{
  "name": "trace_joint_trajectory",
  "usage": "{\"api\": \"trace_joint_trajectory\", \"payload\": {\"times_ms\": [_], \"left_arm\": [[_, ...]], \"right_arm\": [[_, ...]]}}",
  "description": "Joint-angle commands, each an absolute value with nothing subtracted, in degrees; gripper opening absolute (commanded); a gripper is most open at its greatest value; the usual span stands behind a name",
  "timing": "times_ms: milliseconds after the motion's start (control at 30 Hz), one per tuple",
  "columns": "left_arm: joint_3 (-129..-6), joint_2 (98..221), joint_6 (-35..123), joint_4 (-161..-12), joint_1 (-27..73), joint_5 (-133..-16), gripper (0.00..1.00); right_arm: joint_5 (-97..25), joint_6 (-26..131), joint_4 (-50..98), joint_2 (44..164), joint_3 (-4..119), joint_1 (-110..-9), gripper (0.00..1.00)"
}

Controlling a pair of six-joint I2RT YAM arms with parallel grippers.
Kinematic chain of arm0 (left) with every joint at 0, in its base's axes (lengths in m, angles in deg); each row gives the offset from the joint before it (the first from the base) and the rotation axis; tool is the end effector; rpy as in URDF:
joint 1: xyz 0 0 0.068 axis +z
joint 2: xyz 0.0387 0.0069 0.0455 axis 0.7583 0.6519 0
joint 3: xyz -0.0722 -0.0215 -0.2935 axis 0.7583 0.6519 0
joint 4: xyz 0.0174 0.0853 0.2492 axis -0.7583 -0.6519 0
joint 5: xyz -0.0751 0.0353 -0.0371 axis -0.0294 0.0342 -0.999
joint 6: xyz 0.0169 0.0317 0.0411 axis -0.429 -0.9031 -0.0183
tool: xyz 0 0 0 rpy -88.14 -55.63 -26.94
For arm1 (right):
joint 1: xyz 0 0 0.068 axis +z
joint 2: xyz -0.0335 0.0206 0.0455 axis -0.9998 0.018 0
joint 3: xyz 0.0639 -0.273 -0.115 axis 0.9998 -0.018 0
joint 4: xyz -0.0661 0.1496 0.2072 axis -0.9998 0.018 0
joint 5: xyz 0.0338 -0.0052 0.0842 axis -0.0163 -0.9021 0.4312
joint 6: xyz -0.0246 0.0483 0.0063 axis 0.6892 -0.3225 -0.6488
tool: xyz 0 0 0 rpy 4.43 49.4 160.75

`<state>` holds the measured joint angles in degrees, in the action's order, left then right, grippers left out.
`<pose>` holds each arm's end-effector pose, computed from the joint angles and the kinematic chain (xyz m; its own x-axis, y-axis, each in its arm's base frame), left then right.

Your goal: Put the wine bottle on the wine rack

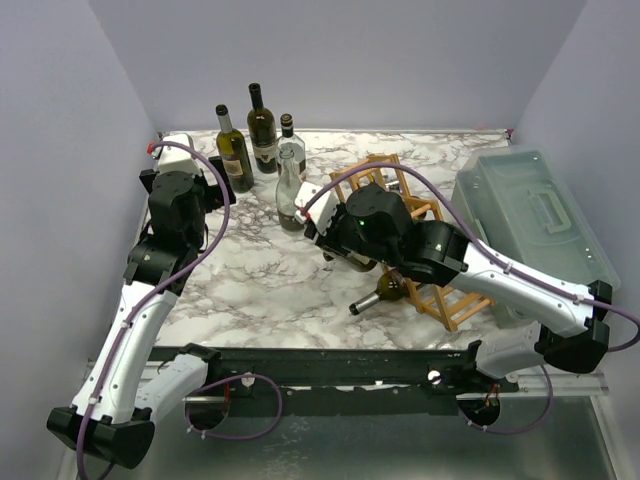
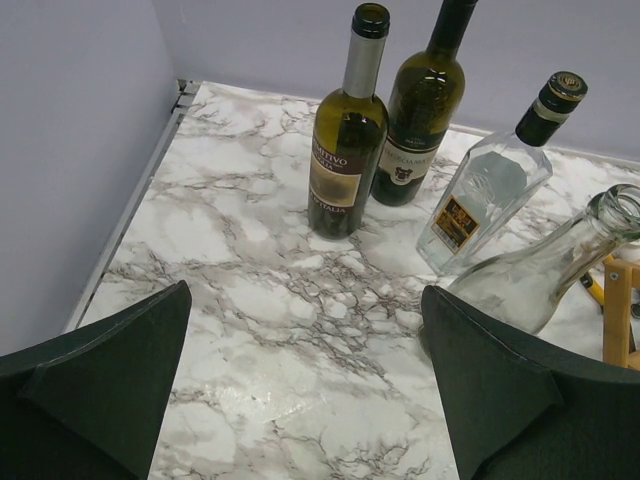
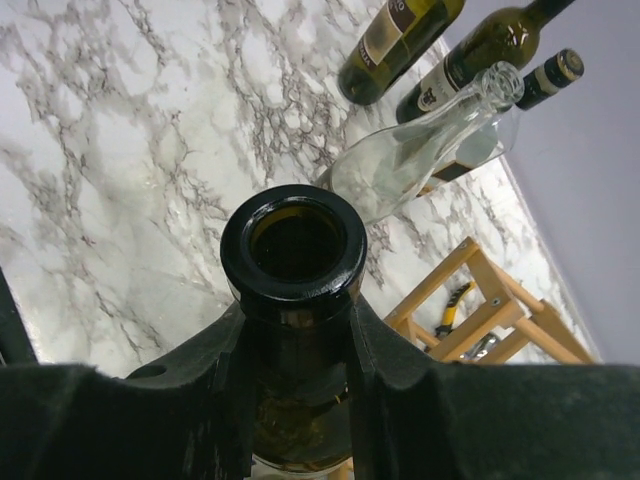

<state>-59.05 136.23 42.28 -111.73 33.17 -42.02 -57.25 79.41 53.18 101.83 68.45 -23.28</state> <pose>0.1728 -0.0345 0.4326 -0.1652 -0.1220 -0.9787 -0.1618 0.9822 -0.0951 0.1323 0.2724 0.4532 0.1300 -0.5264 -0.8402 -0.8043 0.4396 -0.3999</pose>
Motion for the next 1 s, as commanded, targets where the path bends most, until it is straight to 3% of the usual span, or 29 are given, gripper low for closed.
{"api": "trace_joint_trajectory", "payload": {"times_ms": [0, 400, 967], "left_arm": [[-58.54, 136.66, 43.08, -110.92, 33.58, -41.36, 0.99], [-58.36, 135.44, 43.04, -110.74, 32.85, -40.85, 0.99], [-57.87, 134.54, 43.01, -110.30, 31.68, -40.23, 0.99]], "right_arm": [[-59.54, 89.13, 55.90, 102.83, 73.80, -20.46, 0.01], [-74.39, 97.66, 67.05, 112.60, 78.71, -9.55, 0.00], [-91.34, 104.13, 62.40, 117.99, 66.55, -8.16, 0.00]]}}
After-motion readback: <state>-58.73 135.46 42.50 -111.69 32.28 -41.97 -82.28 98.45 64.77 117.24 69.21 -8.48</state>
